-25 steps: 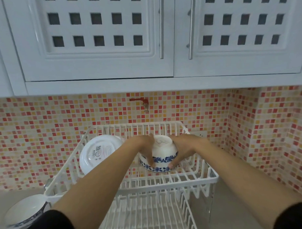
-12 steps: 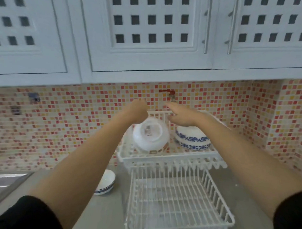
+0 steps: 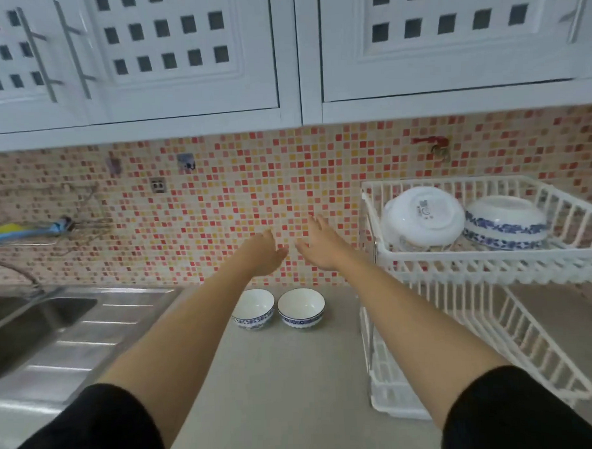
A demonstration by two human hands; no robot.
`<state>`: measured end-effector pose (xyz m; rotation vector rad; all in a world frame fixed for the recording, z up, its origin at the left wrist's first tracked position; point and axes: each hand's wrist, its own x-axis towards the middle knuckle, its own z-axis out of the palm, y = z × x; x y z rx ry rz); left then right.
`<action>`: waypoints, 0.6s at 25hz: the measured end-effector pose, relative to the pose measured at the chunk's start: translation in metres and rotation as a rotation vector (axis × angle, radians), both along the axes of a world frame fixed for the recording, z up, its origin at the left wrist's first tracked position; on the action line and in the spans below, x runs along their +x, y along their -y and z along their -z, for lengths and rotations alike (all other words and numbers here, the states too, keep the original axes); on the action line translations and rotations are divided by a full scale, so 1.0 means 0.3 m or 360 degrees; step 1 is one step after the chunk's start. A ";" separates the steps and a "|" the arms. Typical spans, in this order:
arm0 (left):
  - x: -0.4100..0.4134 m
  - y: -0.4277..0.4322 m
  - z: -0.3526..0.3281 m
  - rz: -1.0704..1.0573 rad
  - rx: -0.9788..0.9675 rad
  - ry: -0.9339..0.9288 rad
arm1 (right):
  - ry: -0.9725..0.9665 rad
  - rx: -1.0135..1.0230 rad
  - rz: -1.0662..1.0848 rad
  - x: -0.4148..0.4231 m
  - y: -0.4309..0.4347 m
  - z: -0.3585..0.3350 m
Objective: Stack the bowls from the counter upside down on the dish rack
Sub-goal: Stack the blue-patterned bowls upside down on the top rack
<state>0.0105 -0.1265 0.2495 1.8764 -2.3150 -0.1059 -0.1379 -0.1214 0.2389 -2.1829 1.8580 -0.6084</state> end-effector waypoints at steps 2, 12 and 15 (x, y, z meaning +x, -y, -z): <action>0.030 0.018 0.114 0.0002 0.0108 -0.0028 | 0.0013 0.0029 0.0109 0.022 0.039 0.120; 0.022 0.283 0.650 -0.0167 0.0453 -0.0417 | 0.0114 0.0447 0.0612 -0.045 0.373 0.671; -0.007 0.403 0.782 -0.0288 0.0605 -0.0691 | 0.0234 0.0497 0.0715 -0.037 0.498 0.817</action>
